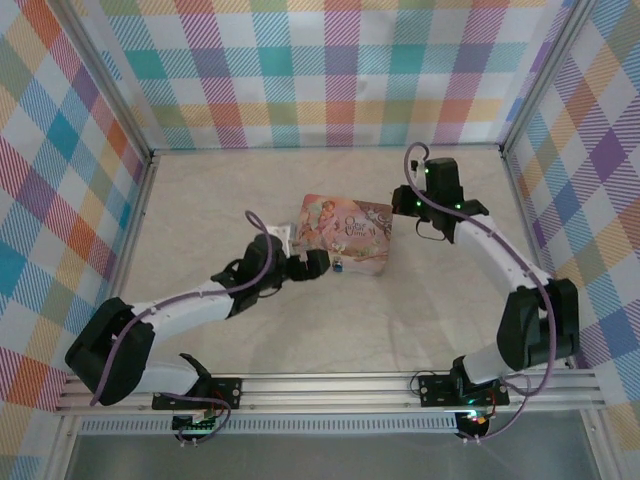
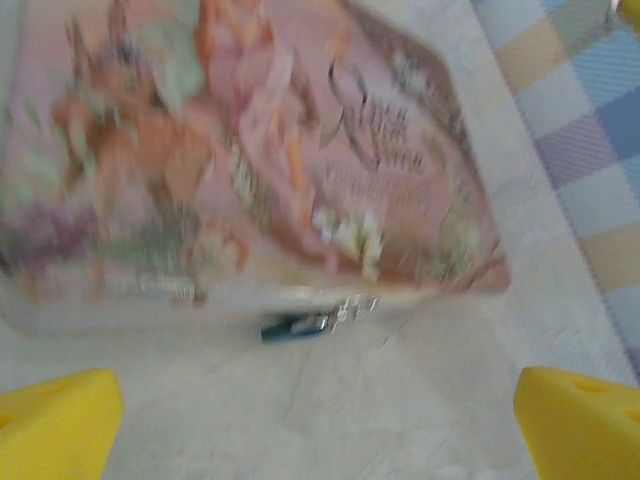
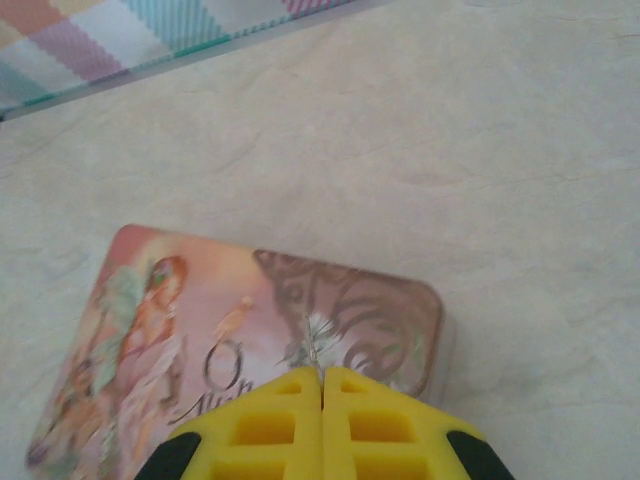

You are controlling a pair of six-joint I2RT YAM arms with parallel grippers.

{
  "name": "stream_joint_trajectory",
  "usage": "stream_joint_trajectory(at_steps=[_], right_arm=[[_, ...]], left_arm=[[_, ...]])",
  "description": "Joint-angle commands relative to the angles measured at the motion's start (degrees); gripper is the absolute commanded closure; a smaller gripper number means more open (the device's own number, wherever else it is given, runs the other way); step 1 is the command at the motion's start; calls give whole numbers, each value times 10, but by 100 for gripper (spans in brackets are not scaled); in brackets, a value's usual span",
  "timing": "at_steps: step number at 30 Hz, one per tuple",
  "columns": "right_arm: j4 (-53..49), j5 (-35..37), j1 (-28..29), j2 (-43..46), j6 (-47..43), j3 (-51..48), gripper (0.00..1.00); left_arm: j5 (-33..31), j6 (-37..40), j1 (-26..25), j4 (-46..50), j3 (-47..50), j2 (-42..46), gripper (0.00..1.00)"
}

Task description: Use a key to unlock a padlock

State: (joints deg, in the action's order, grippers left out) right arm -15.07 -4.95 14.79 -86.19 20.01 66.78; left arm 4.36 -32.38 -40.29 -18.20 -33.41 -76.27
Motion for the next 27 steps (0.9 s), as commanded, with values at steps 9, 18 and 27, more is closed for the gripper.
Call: stream_joint_trajectory(at_steps=[9, 18, 27], right_arm=[[12, 41, -19, -145, -24, 108, 100], [-8, 44, -22, -243, -51, 176, 100], [2, 15, -21, -260, -53, 161, 100]], left_arm=[[15, -2, -33, -254, 4, -150, 0], [7, 24, -62, -322, -17, -232, 0], [-20, 54, -74, -339, -32, -269, 0]])
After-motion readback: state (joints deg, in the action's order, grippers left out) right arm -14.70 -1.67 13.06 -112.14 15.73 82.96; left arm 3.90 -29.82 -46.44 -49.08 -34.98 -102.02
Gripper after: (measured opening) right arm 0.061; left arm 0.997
